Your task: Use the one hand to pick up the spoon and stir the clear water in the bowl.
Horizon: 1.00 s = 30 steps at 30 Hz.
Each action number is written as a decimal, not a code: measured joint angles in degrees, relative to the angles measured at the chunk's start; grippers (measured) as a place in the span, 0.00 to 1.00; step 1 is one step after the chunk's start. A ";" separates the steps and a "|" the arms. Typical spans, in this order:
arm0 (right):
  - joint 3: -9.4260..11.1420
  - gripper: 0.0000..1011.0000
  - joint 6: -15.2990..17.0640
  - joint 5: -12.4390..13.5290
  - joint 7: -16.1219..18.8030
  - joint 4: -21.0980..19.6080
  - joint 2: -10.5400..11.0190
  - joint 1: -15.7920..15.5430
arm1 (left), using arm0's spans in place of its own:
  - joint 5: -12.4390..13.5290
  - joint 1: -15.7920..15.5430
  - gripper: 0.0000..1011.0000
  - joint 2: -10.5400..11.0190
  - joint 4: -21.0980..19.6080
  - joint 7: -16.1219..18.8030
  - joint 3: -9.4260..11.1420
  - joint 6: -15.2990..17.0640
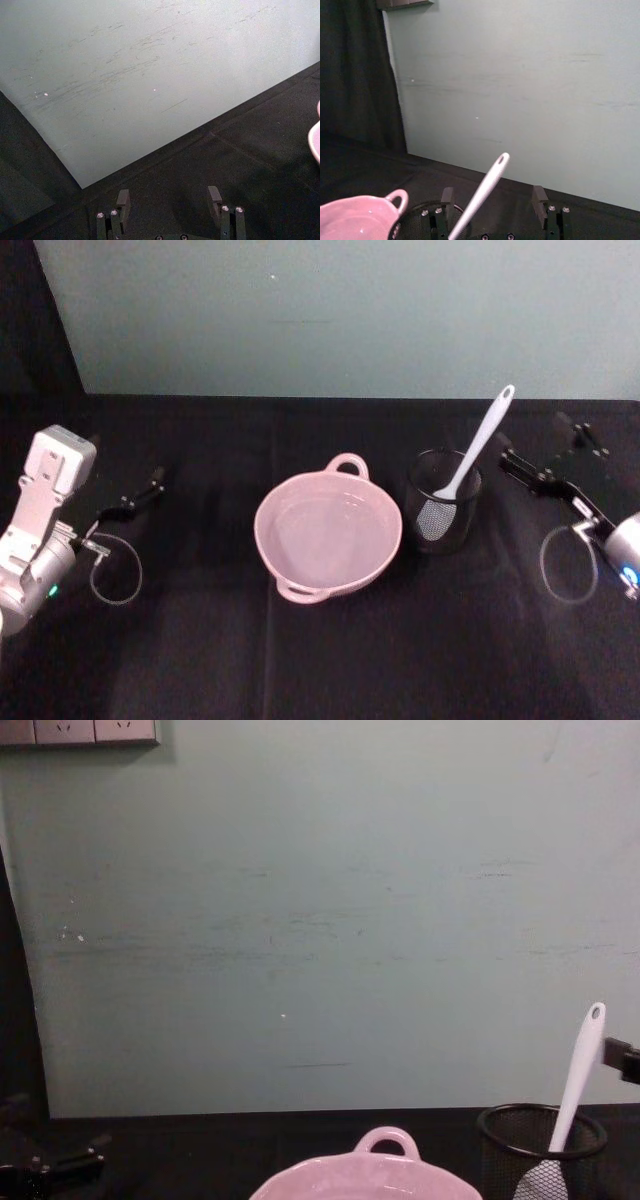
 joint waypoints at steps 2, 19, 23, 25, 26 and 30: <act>1.11 0.99 -0.99 -0.47 -0.92 -0.94 0.22 -1.94 | 0.00 0.00 1.00 0.00 0.00 0.00 0.00 0.00; 7.01 0.99 -13.80 -4.57 -5.27 1.62 -2.86 -10.87 | 0.00 0.00 1.00 0.00 0.00 0.00 0.00 0.00; 7.53 0.99 -14.97 -3.79 -4.20 4.23 -3.99 -10.33 | 0.00 0.00 1.00 0.00 0.00 0.00 0.00 0.00; 7.69 0.99 -15.16 -3.48 -3.69 5.10 -4.38 -9.86 | 0.00 0.00 1.00 0.00 0.00 0.00 0.00 0.00; 7.84 0.99 -15.33 -3.09 -3.23 5.89 -4.79 -9.34 | 0.01 0.00 1.00 0.00 0.00 0.00 0.00 0.00; 7.86 0.99 -15.37 -3.06 -3.16 5.83 -4.76 -9.36 | 0.00 0.00 1.00 0.00 0.00 0.00 0.00 0.00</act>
